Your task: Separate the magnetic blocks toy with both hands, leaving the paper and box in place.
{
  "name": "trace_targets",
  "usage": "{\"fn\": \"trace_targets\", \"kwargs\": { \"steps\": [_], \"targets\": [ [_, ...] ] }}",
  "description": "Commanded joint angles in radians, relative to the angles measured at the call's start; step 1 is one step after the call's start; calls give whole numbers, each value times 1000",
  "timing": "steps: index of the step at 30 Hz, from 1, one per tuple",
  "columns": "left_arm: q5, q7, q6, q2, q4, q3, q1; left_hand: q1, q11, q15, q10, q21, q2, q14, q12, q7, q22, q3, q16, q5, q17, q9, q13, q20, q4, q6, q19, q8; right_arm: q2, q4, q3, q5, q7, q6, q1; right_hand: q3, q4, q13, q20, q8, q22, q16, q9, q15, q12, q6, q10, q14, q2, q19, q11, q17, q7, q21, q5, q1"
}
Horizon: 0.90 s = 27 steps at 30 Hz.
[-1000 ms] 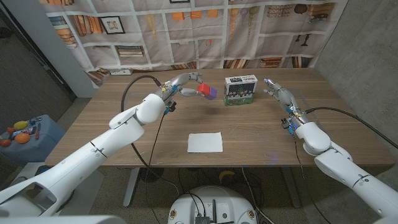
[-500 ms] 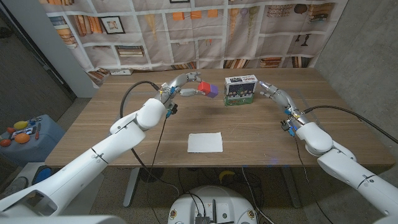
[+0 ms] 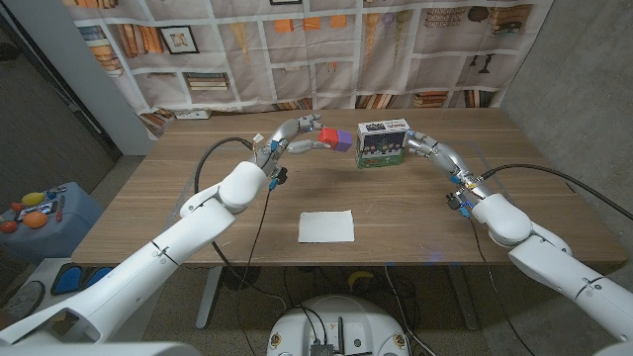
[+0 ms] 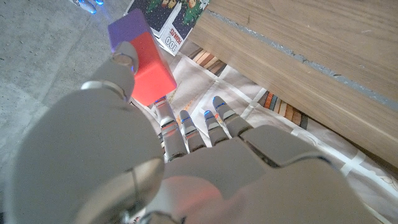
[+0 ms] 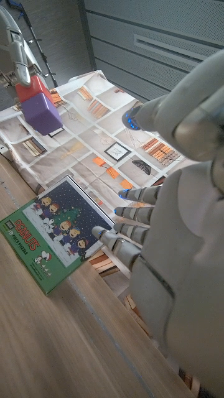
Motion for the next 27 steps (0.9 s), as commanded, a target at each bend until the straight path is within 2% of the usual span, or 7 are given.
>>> {"fn": "trace_targets", "kwargs": {
  "steps": [1,12,16,18,27],
  "targets": [
    [-136,-25,-42,-17,23,-7,14,0,9,-5,0,-1,12,-5,-3,15,5,-4,0,8,3,10,3,5,1,275,3,53,-30,-8,0,-40,24,12,7,5,-7,6,2,-1,2,3,3,5,-3,-18,-18,-6,-8,3,-1,3,-9,-2,1,37],
    [-233,-67,-61,-7,28,-7,21,0,15,2,-7,-2,16,-11,-5,14,5,-10,-2,9,3,11,3,12,2,266,0,46,-41,-20,-13,-68,50,18,28,11,-8,8,12,0,2,0,6,12,-4,-48,-38,-19,-32,-9,0,5,-5,-5,9,88],
    [-272,-90,-80,-10,44,-5,20,0,17,4,-12,-4,18,-14,-7,13,5,-12,-2,10,4,11,3,12,3,262,-3,43,-54,-37,-18,-57,78,3,33,13,-7,11,41,4,3,0,8,29,-4,-59,-51,-28,-49,-18,2,7,-2,-6,13,120],
    [-279,-96,-85,-10,50,-2,16,-1,18,6,-15,-4,19,-16,-8,14,5,-13,-3,10,4,11,3,13,3,262,-4,43,-57,-40,-22,-49,93,2,38,13,-4,13,54,6,4,-4,10,53,-6,-70,-72,-48,-62,-36,15,10,0,-8,16,144],
    [-334,-136,-109,-17,79,9,1,-1,21,10,-21,-6,23,-22,-9,12,6,-17,-3,11,4,12,3,14,4,259,-8,40,-59,-26,-43,-3,163,23,63,13,8,20,80,2,6,-8,13,93,-10,-113,-140,-102,-70,-82,42,22,11,-9,14,179]
  ]
}}
